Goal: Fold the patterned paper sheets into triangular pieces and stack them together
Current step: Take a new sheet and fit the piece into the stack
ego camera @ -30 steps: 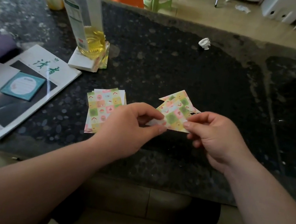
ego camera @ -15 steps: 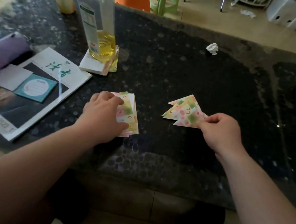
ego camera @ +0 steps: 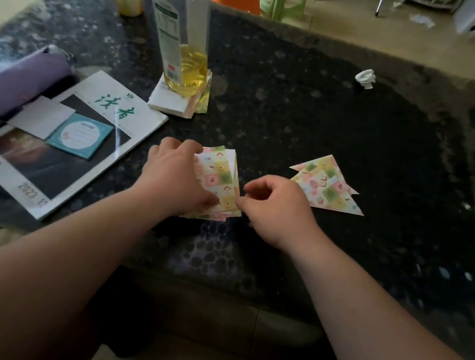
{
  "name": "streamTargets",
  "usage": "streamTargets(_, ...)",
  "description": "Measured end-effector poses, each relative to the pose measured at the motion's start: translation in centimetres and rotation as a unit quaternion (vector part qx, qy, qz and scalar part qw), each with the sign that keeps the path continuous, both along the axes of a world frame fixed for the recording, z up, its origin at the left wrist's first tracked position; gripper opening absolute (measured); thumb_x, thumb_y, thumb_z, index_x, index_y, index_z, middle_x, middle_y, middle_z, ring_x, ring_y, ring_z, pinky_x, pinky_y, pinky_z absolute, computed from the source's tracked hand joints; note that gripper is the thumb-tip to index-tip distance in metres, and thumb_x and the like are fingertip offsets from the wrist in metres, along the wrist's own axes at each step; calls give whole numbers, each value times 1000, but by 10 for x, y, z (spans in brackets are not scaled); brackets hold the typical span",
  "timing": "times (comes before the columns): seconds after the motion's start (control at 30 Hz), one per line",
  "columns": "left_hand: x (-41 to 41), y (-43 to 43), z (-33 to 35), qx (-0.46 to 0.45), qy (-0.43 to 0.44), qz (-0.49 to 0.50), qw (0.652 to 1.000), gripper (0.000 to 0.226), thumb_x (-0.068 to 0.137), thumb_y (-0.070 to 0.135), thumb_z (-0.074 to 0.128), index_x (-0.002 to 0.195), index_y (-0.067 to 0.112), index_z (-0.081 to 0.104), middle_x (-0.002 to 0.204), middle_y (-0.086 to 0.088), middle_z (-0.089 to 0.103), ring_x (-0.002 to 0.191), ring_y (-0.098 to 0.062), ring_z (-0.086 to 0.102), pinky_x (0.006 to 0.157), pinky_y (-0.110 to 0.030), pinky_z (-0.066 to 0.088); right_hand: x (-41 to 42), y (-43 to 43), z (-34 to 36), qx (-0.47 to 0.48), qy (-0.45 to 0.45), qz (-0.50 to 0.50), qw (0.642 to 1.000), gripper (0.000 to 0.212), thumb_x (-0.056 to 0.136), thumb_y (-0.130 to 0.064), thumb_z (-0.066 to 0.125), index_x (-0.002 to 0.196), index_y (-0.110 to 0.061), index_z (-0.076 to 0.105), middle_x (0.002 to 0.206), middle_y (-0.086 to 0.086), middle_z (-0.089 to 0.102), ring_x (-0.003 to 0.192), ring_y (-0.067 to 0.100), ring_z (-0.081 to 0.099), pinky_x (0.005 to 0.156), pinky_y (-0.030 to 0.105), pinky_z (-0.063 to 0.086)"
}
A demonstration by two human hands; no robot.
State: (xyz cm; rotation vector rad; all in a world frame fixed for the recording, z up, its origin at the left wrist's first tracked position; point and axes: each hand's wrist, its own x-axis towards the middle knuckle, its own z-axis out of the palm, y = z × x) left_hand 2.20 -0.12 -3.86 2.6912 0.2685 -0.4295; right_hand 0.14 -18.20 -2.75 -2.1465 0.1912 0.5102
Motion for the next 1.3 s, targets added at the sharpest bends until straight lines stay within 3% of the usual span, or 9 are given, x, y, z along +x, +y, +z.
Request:
streamTargets(0.13, 3, 4, -3, -7, -4, 9, 1000, 99, 66, 50, 91, 149, 32, 38, 148, -5, 34, 138, -30, 32, 115, -45, 35, 8, 15, -4, 101, 45, -80, 991, 35, 91, -10, 73, 123, -21, 69, 112, -3, 70, 105, 16, 68, 92, 40, 61)
streamTargets(0.33, 12, 19, -9, -65, -2, 47, 997, 99, 57, 45, 97, 141, 31, 46, 135, -2, 48, 128, -27, 46, 105, -44, 46, 15, 20, -5, 95, 62, -95, 989, 33, 93, -8, 69, 124, -21, 67, 112, -1, 70, 100, 14, 69, 79, 32, 62)
streamTargets(0.47, 12, 21, -10, -72, -19, 56, 996, 103, 59, 44, 97, 144, 30, 43, 141, -3, 39, 134, -27, 40, 110, -42, 41, 15, 19, -5, 104, 67, -90, 988, 35, 93, -8, 71, 125, -20, 66, 113, -1, 70, 102, 14, 68, 85, 35, 62)
streamTargets(0.57, 15, 22, -9, -86, -10, 59, 995, 103, 58, 43, 98, 144, 30, 44, 139, 0, 46, 128, -25, 48, 105, -43, 47, 15, 19, -8, 112, 65, -89, 988, 35, 91, -8, 73, 123, -19, 67, 112, -1, 70, 104, 16, 69, 90, 39, 61)
streamTargets(0.73, 15, 18, -10, -115, -15, 87, 989, 98, 59, 35, 99, 141, 32, 45, 129, 1, 57, 117, -23, 57, 98, -45, 53, 14, 20, -14, 130, 59, -100, 985, 29, 87, -7, 78, 109, -22, 68, 108, 0, 71, 101, 19, 70, 87, 42, 63)
streamTargets(0.83, 14, 17, -8, -125, -22, 91, 988, 93, 62, 29, 98, 139, 30, 46, 122, 3, 60, 111, -20, 59, 91, -39, 53, 12, 22, -16, 121, 39, -103, 987, 28, 85, -6, 78, 106, -22, 68, 106, -1, 70, 100, 16, 69, 87, 41, 63)
streamTargets(1.0, 10, 10, -2, -120, -52, 78, 988, 73, 77, 25, 88, 137, 29, 47, 114, 6, 59, 102, -17, 56, 80, -33, 47, 9, 25, -14, 101, 21, -85, 991, 33, 86, -4, 77, 112, -22, 67, 104, -5, 68, 94, 8, 66, 81, 30, 62)
streamTargets(1.17, 7, 7, 27, -180, -104, 90, 974, 62, 85, 24, 82, 140, 27, 52, 94, 8, 68, 83, -7, 64, 64, -25, 49, 7, 22, -11, 131, 28, -85, 987, 40, 84, -1, 77, 116, -20, 63, 99, -2, 74, 94, 15, 73, 82, 39, 64)
streamTargets(1.3, -4, 6, 61, -241, -168, 80, 952, 11, 85, 35, 82, 92, 34, 73, 83, 15, 73, 78, -1, 70, 71, -25, 59, 6, 1, 8, 135, -15, -101, 986, 37, 86, -8, 79, 114, -25, 60, 100, -4, 74, 93, 13, 71, 82, 36, 60)
